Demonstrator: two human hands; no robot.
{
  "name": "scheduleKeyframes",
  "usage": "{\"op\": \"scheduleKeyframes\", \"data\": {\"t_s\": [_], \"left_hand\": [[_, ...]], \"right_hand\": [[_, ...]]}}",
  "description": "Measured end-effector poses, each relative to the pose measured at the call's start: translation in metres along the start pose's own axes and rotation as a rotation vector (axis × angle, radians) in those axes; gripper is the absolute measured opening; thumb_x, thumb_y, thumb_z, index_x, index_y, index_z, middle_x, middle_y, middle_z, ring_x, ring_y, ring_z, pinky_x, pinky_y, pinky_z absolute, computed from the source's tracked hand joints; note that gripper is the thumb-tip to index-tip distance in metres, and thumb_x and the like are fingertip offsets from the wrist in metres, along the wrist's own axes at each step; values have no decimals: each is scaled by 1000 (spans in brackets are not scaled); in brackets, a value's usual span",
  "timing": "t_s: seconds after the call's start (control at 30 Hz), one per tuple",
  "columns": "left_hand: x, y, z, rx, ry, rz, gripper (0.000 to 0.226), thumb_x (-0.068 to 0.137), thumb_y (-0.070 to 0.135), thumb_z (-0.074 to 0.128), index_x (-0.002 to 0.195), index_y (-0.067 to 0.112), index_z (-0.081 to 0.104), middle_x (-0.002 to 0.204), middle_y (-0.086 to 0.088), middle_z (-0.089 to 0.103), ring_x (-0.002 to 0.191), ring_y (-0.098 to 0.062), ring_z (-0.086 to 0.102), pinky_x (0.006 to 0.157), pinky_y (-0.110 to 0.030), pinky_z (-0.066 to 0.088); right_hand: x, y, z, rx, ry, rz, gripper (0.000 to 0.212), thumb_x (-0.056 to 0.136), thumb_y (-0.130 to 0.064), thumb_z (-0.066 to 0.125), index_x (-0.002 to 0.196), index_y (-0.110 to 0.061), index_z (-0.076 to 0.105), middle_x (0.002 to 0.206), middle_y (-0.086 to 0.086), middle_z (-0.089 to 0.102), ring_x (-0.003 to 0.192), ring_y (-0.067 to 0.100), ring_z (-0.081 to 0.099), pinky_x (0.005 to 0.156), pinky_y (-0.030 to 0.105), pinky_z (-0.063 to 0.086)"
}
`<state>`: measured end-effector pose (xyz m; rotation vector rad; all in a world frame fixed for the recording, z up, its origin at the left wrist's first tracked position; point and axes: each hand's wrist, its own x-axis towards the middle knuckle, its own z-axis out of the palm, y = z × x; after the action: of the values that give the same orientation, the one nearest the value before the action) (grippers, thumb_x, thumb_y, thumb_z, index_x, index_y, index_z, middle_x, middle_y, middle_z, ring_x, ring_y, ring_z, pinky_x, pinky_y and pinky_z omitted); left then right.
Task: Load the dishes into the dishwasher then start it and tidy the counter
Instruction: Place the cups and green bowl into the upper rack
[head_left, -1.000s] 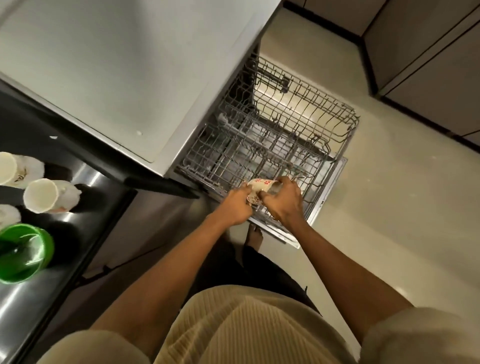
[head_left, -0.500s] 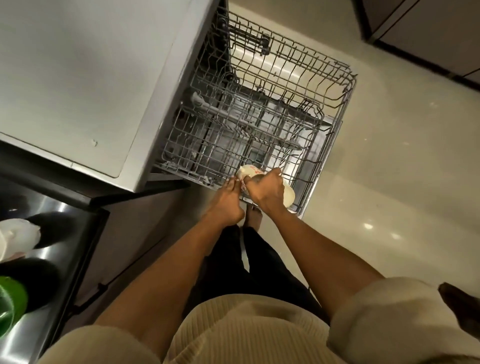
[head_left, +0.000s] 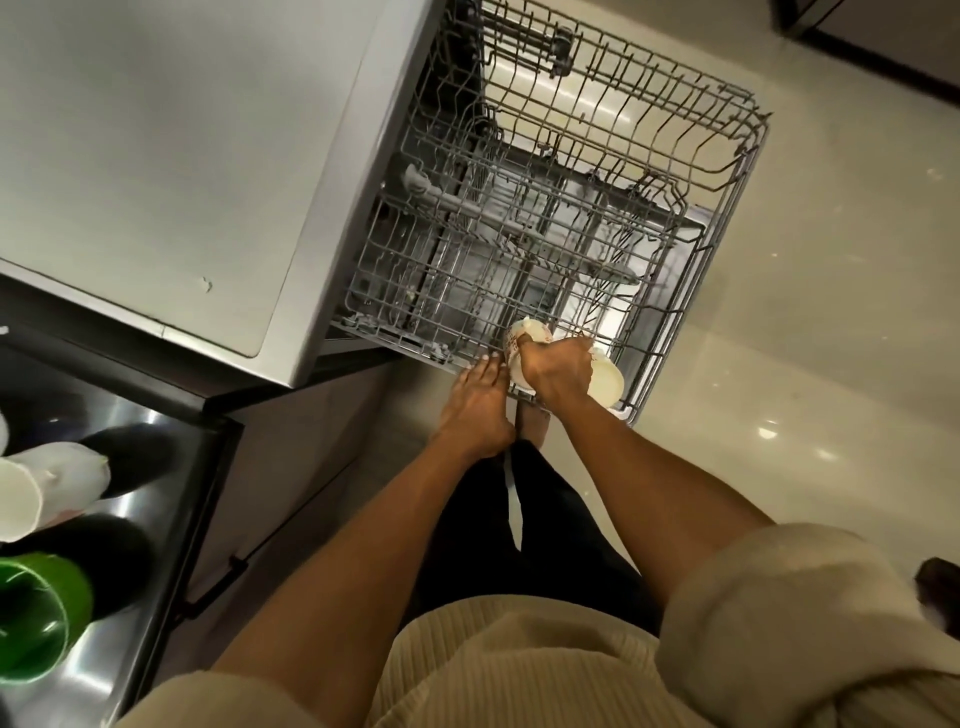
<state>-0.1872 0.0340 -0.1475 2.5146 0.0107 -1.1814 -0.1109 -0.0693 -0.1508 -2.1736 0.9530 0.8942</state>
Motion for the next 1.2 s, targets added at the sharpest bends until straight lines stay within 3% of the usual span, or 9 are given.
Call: {"op": "scheduleKeyframes", "data": {"t_s": [0.13,0.33,0.4,0.47,0.53,0.67,0.87,1.2], "left_hand": [[0,-1,2,15,3,15,89,88,44,50,158,5,10,166,-14,6,154,-23,1,125,-41,2],[-1,0,2,-4,26,36,85,88,43,49,157,5,16,165,-15,13,153,-25,6,125,-42,2],[-2,1,0,-10,23,34,84,86,43,44,157,5,18,165,-15,15,153,-25,8,125,-42,2],[-1,3,-2,-23,22,16,81,88,41,43,157,6,18,165,-14,14,153,-25,7,125,-42,2],[1,4,-2,-40,32,-8,78,92,36,46,157,7,16,165,-14,12,153,-24,7,124,-42,2],[7,3,-2,-83,30,-29,81,92,37,50,158,9,12,166,-11,10,154,-21,6,124,-41,3],[9,2,-5,-96,10,-50,86,88,30,54,159,9,10,167,-9,9,154,-19,6,124,-40,5],[8,4,-6,-79,6,-52,85,89,28,52,158,8,8,167,-10,7,154,-19,5,124,-40,4]], "right_hand": [[11,-3,6,-35,-16,18,81,83,-58,71,134,0,44,124,15,65,112,35,63,93,37,54],[16,-5,5,-86,-68,22,91,86,-59,66,145,1,31,117,8,61,107,36,65,85,50,59],[17,-5,2,-94,-95,-5,78,90,-53,63,139,1,38,109,6,59,100,35,66,80,47,60],[19,-3,1,-112,-125,-64,49,93,-45,60,114,-2,56,104,10,67,87,32,67,73,39,58],[20,-1,-1,-145,-162,-114,33,94,-37,57,94,-4,61,96,11,69,81,31,68,66,35,55],[17,5,-3,-226,-184,-165,34,96,-29,56,106,2,66,104,16,69,91,33,64,68,30,42],[17,11,-7,-255,-208,-211,33,93,-25,59,106,5,67,107,20,71,98,36,66,69,29,41],[7,21,-13,-316,-257,-275,30,90,-18,60,107,5,68,105,20,71,91,33,64,66,29,40]]}}
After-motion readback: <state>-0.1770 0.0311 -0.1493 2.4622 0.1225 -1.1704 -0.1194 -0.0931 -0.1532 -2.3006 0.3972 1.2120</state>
